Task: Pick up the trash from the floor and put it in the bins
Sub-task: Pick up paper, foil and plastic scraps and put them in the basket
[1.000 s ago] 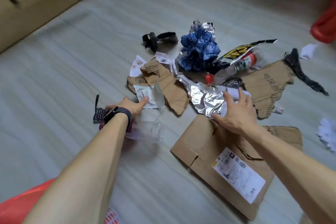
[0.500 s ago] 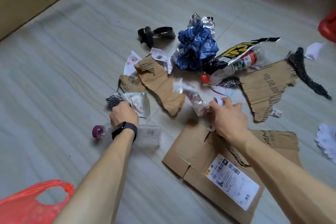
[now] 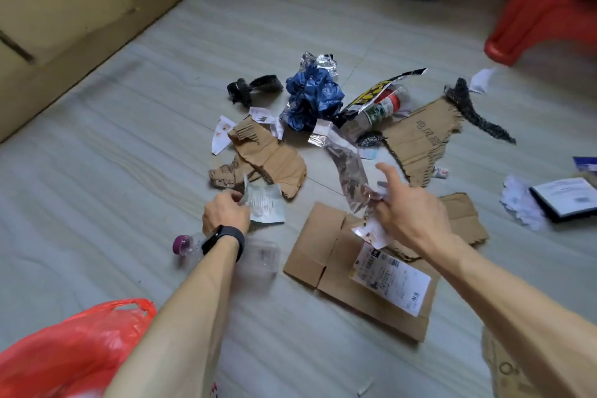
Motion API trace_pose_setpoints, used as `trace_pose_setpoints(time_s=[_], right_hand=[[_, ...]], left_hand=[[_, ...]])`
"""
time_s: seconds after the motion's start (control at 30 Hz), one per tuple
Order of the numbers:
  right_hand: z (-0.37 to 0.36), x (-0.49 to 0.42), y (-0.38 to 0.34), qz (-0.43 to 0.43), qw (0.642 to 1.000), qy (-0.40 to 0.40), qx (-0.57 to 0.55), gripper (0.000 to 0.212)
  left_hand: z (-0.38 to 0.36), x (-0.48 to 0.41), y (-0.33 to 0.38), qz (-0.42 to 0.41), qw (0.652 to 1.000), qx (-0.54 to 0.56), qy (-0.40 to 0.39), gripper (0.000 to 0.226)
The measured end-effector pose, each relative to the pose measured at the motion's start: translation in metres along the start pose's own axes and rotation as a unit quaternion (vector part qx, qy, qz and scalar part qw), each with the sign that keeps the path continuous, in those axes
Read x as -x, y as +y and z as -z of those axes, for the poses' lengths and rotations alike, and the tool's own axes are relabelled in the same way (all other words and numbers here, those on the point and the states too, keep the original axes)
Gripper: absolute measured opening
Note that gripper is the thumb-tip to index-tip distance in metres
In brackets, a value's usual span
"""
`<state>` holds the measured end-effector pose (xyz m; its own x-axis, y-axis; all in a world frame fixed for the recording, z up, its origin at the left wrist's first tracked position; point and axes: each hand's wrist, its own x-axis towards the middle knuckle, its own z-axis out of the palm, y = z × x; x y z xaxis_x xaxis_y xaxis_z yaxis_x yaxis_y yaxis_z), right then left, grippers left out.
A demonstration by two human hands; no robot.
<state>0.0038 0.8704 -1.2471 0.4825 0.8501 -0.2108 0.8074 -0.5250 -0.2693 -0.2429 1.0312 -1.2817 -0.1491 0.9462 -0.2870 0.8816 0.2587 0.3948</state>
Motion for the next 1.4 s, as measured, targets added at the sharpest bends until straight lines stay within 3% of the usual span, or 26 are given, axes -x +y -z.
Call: trace_pose_setpoints(time_s=[0.07, 0.2, 0.37, 0.57, 0.7, 0.83, 0.9, 0.97, 1.1, 1.2, 1.33, 1.4], right_hand=[[0.019, 0.029, -0.004, -0.033, 0.999, -0.006, 0.000, 0.050], [0.063, 0.087, -0.019, -0.054, 0.997, 0.015, 0.056, 0.016], [0.140, 0.150, -0.070, -0.047, 0.992, 0.090, 0.077, 0.010], [0.169, 0.207, -0.140, 0.015, 0.989, 0.122, 0.085, 0.010], [0.153, 0.240, -0.180, 0.025, 0.994, 0.076, 0.070, 0.005], [0.141, 0.261, -0.197, 0.034, 0.999, 0.017, 0.012, 0.022], [0.142, 0.267, -0.200, 0.042, 0.999, 0.006, 0.003, 0.025], [0.145, 0.273, -0.200, 0.051, 0.999, 0.009, -0.001, 0.021], [0.145, 0.283, -0.196, 0.069, 0.997, 0.041, 0.000, 0.020], [0.139, 0.294, -0.199, 0.078, 0.995, 0.062, -0.008, 0.028], [0.125, 0.307, -0.217, 0.098, 0.993, 0.050, -0.052, 0.028], [0.110, 0.310, -0.231, 0.102, 0.990, 0.014, -0.099, 0.034]], left_hand=[[0.018, 0.018, 0.012, -0.034, 0.999, 0.029, 0.003, 0.017], [0.080, 0.068, 0.032, -0.153, 0.987, 0.050, 0.011, 0.023], [0.191, 0.135, 0.006, -0.278, 0.959, 0.022, 0.054, 0.030], [0.270, 0.185, -0.097, -0.266, 0.961, -0.054, 0.060, 0.032], [0.278, 0.211, -0.175, -0.223, 0.966, -0.130, 0.025, 0.031], [0.279, 0.216, -0.198, -0.197, 0.963, -0.176, -0.047, 0.037], [0.287, 0.217, -0.186, -0.197, 0.972, -0.111, -0.061, 0.060], [0.298, 0.225, -0.166, -0.200, 0.977, 0.025, -0.066, 0.079], [0.317, 0.245, -0.125, -0.183, 0.928, 0.262, -0.194, 0.105], [0.315, 0.260, -0.112, -0.192, 0.906, 0.282, -0.251, 0.085], [0.307, 0.268, -0.121, -0.248, 0.933, 0.244, -0.087, 0.039], [0.311, 0.266, -0.137, -0.277, 0.948, 0.157, 0.003, 0.029]])
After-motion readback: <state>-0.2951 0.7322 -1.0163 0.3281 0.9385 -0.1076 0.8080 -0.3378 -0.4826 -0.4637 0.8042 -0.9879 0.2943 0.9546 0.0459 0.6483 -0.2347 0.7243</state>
